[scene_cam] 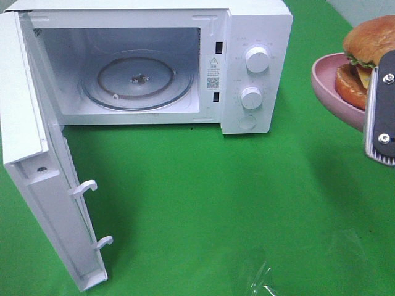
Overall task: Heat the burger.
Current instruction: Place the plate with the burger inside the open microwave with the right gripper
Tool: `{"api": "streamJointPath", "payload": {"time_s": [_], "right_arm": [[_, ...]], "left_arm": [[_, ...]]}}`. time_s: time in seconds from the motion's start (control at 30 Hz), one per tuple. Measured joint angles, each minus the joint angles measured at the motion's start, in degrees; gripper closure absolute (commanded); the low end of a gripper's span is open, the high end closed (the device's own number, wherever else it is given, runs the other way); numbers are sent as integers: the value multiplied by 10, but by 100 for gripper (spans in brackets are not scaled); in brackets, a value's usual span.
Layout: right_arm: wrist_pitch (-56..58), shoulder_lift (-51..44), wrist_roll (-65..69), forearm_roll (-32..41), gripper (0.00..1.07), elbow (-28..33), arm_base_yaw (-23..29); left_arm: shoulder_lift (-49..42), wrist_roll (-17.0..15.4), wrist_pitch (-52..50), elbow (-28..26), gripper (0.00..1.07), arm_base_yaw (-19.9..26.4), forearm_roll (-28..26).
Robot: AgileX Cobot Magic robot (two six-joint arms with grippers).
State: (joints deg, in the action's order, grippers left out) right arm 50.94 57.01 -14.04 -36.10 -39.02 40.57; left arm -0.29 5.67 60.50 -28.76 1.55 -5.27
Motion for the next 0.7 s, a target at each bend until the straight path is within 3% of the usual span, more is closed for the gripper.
{"api": "streamJointPath", "payload": {"time_s": [0.23,0.53,0.7], "right_arm": [[57,25,70,-8,107,0,0],[65,132,299,-60,107,0,0],[78,163,347,-60,107,0,0]], "left_arm": [[0,0,0,0,22,0,0],[0,0,0,0,22,0,0],[0,0,0,0,22,0,0]]}}
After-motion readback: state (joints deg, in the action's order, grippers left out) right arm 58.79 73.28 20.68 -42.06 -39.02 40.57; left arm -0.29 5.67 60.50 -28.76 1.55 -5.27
